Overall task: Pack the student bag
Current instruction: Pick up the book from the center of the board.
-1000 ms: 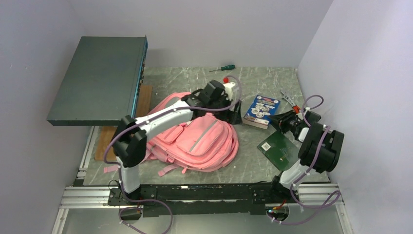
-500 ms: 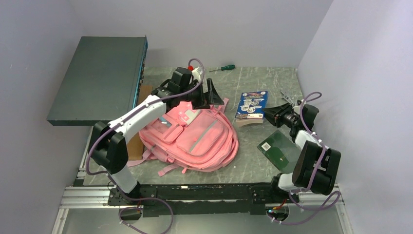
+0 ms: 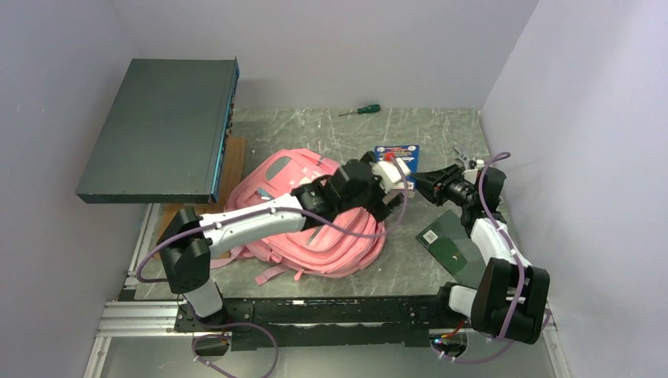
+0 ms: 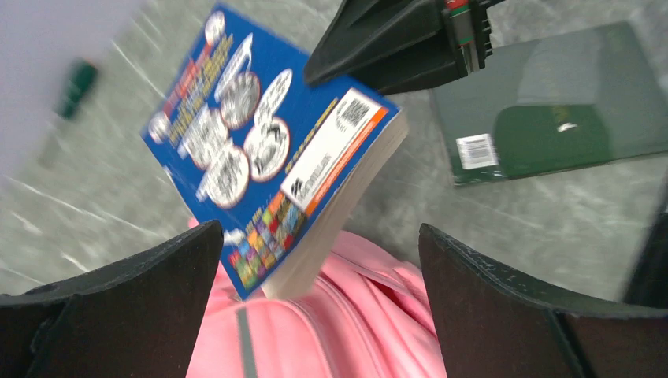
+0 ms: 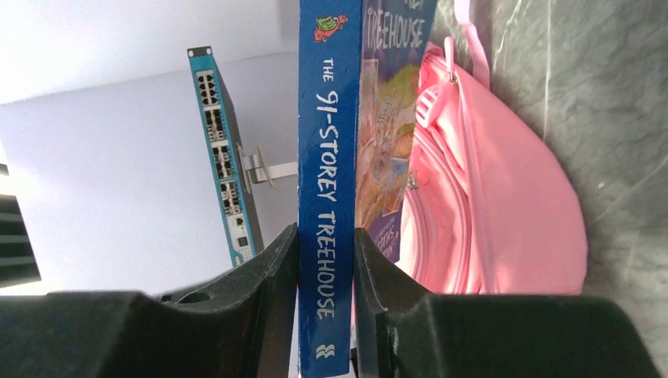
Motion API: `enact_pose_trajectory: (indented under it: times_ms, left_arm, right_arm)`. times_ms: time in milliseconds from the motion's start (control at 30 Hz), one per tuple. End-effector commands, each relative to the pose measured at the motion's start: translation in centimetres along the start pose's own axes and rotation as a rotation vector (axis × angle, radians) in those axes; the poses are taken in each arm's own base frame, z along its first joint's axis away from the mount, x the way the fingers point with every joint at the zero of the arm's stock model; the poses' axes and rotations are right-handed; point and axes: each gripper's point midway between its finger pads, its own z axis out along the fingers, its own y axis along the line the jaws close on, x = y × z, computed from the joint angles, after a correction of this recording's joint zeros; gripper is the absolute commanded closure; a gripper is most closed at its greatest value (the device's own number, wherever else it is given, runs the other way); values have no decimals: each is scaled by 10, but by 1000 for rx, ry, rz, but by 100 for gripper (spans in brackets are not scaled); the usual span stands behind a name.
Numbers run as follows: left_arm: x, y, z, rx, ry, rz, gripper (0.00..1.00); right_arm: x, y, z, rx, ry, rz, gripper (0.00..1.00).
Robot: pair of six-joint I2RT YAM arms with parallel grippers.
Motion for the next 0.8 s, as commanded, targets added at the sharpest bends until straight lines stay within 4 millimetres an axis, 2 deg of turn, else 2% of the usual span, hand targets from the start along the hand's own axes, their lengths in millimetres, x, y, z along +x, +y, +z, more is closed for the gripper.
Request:
enact_pose_trajectory:
  times_ms: [0, 67, 233, 333, 500, 667, 733, 767]
  left_arm:
    - [-46, 19, -5, -221, -156, 448, 0]
    - [-40, 6, 0, -208, -157, 552, 0]
    - [-23, -1, 10, -254, -110, 708, 0]
    - [-24, -3, 14, -315, -107, 785, 0]
    - [-17, -16, 20, -277, -88, 845, 1]
    - [-17, -21, 15, -254, -82, 838, 2]
    - [-15, -15, 17, -290, -61, 855, 9]
    - [-18, -8, 16, -342, -59, 863, 18]
  right_arm:
    - [11, 23, -4, -27, -13, 31, 100]
    - [17, 27, -5, -35, -20, 52, 100]
    - [29, 43, -8, -74, -13, 81, 100]
    - [36, 53, -9, -83, -3, 78, 100]
    - [41, 62, -12, -103, -8, 82, 100]
    - [45, 65, -13, -111, -2, 85, 100]
    - [49, 69, -14, -131, 11, 87, 100]
    - [50, 70, -14, -132, 10, 78, 100]
